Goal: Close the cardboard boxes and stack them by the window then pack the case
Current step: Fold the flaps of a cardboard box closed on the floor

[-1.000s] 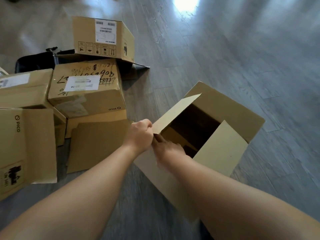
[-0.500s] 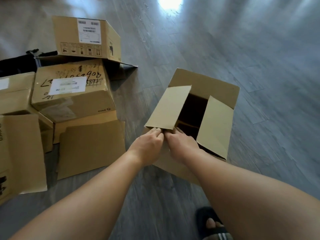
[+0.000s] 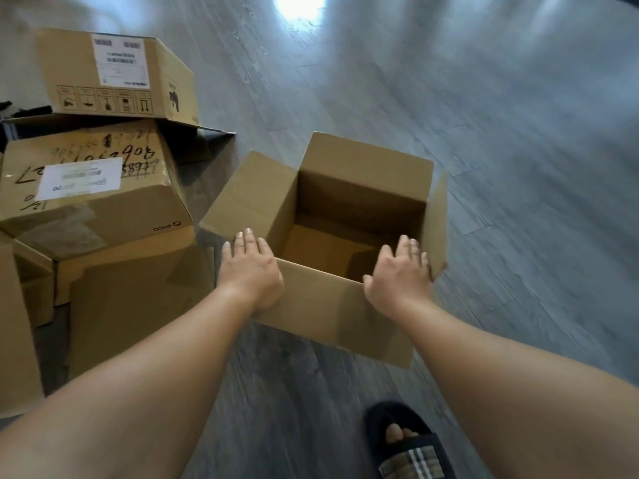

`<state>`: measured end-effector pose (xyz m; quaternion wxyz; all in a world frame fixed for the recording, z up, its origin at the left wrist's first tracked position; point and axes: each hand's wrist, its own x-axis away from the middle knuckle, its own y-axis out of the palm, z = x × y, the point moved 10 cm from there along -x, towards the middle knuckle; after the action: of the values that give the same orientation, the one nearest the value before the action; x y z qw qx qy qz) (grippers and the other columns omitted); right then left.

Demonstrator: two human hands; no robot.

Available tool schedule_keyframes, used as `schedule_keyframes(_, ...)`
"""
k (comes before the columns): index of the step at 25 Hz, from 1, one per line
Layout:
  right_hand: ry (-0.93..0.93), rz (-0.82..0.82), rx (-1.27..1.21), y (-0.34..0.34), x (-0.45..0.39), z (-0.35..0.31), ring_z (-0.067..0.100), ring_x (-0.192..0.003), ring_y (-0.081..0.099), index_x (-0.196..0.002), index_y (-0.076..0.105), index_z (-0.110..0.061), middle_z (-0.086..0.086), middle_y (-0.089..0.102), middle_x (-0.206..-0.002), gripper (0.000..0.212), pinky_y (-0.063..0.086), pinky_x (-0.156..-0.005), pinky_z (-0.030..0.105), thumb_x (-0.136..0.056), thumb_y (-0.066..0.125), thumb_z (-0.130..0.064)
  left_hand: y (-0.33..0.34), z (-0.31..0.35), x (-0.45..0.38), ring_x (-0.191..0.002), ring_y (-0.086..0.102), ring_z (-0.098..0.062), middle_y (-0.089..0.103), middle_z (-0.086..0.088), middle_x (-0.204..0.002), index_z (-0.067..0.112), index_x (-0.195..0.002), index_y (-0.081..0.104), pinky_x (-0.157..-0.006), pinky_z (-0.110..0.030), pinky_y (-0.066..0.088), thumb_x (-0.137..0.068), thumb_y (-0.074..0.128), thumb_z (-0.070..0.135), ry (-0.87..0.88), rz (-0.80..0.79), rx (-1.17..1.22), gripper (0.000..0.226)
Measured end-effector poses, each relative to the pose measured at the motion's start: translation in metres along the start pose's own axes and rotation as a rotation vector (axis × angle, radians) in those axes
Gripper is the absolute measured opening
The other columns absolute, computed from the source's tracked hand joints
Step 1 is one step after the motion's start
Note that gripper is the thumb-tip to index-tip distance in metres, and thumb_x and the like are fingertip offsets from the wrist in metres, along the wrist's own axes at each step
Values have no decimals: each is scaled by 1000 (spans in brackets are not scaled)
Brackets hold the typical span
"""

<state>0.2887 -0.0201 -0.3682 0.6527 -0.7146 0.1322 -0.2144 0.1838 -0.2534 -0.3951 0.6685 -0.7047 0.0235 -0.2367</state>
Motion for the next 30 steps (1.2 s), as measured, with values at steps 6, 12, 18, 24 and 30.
schedule_keyframes(6,344,-163,-317,46,18,79,44,-138,37,-153,32,-26,23,29,-155,68,39,-107,55,-94,47,-57,15,-4,0,-152,11,-33,8,-20,-165,8,-159,4,-121,-51,19,-99,34,57,-32,-42,244,84)
schedule_keyframes(12,180,-174,-304,61,-19,62,38,-140,41,-157,22,-27,13,26,-161,118,50,-100,51,-64,76,-75,14,-25,-4,-145,33,-32,22,-12,-163,9,-158,10,-111,-45,37,-97,52,45,-115,-6,425,83)
schedule_keyframes(18,194,-133,-196,50,-65,64,40,-137,42,-146,42,-17,17,33,-155,90,50,-100,55,-76,76,-62,12,-18,-13,-149,26,-29,14,-9,-166,9,-159,8,-116,-41,31,-94,56,41,-72,-42,488,87)
schedule_keyframes(24,-214,11,-187,-11,-55,-49,33,-151,18,-148,46,-17,18,26,-162,74,13,-121,56,-80,73,-25,2,-70,7,-147,30,-25,23,-4,-164,11,-155,23,-111,-41,36,-96,48,52,-69,47,487,76)
schedule_keyframes(30,-1038,90,-284,4,89,-261,35,-138,45,-136,55,5,21,52,-144,56,30,-119,37,-84,69,-10,62,-206,53,-134,47,-29,42,-9,-152,11,-147,37,-101,-42,45,-98,44,50,-340,2,453,64)
